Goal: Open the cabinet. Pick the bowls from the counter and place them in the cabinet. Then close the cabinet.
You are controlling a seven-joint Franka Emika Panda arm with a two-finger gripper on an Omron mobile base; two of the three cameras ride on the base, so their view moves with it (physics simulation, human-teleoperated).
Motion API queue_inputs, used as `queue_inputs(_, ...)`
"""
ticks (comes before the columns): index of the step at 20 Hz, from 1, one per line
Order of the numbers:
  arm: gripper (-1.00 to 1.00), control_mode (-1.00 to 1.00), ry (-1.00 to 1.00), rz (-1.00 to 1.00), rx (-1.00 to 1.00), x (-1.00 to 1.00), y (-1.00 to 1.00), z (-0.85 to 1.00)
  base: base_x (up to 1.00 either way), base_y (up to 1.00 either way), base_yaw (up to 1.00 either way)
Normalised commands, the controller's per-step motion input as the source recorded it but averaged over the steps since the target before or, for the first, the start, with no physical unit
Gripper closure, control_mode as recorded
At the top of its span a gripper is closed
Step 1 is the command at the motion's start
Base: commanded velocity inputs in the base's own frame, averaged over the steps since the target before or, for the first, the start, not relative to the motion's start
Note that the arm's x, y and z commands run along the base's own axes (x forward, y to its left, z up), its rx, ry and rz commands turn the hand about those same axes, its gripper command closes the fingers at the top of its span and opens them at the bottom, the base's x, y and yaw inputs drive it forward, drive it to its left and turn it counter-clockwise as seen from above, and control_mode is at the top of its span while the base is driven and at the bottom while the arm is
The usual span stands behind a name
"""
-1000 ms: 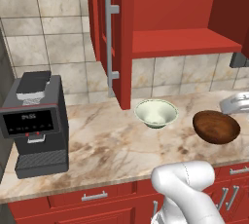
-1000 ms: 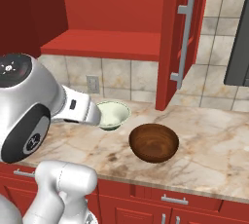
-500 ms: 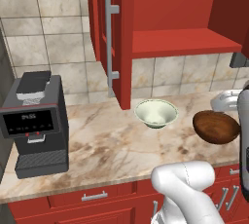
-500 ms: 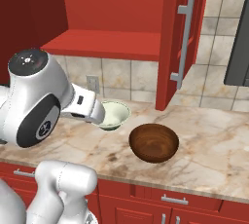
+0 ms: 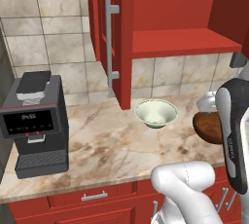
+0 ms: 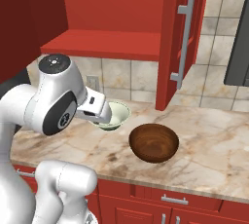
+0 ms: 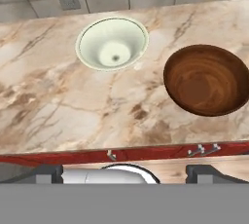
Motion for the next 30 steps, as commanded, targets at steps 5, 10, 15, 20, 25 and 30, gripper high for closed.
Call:
queue_inputs(5,-1.0,-1.0,0.0,-0.02,0.02,0.47,0.0,-0.35,0.0,0.0,0.0)
queue_inputs(10,-1.0,-1.0,0.07,-0.04,0.0,0.64,-0.01,-0.08,0.0,0.0,0.0)
queue_inputs(15,-1.0,-1.0,0.1,-0.08,0.0,0.58,-0.25,-0.08,0.0,0.0,0.0)
queue_inputs(20,-1.0,-1.0,0.08,-0.04,0.0,0.49,-0.2,-0.2,0.0,0.0,0.0)
queue_inputs(25,-1.0,-1.0,0.02,0.0,0.0,0.32,-0.03,-0.41,0.0,0.0,0.0)
queue_inputs(30,-1.0,-1.0,0.0,0.0,0.0,0.16,-0.1,-0.56,0.0,0.0,0.0)
